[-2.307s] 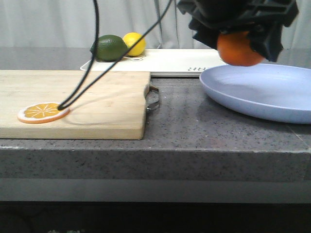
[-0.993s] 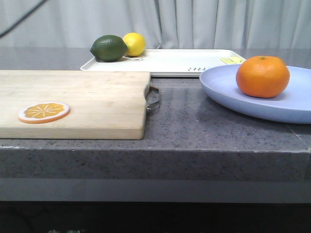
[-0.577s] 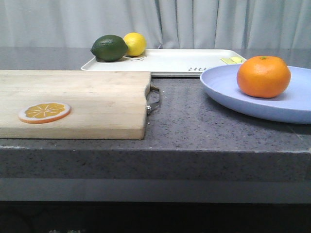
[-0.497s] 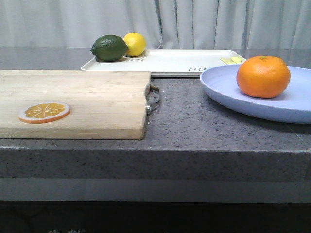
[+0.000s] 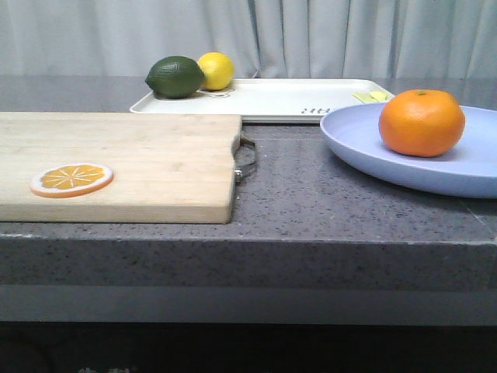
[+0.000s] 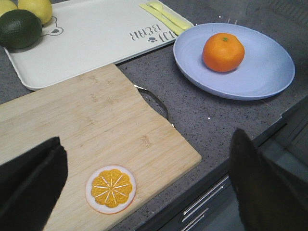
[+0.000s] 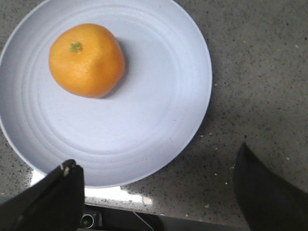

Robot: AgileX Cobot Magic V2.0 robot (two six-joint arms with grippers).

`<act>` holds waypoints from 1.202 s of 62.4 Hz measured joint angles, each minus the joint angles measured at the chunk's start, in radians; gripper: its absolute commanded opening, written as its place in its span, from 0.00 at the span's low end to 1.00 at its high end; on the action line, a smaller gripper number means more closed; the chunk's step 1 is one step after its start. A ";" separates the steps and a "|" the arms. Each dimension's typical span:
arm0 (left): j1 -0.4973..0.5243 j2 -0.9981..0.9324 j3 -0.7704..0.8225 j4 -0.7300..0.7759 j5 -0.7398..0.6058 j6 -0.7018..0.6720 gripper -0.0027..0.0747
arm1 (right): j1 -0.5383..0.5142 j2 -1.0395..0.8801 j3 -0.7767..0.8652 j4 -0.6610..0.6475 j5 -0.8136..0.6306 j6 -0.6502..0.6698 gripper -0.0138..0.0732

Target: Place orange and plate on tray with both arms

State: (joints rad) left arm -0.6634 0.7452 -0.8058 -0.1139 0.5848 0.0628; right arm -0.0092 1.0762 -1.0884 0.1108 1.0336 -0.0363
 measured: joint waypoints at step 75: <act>0.000 0.000 0.001 0.002 0.002 0.000 0.86 | -0.311 0.521 -0.038 0.478 0.024 -0.309 0.44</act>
State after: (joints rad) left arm -0.6634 0.7455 -0.8051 -0.1120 0.5863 0.0628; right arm -0.3205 1.5967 -1.1261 0.5884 1.0580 -0.3457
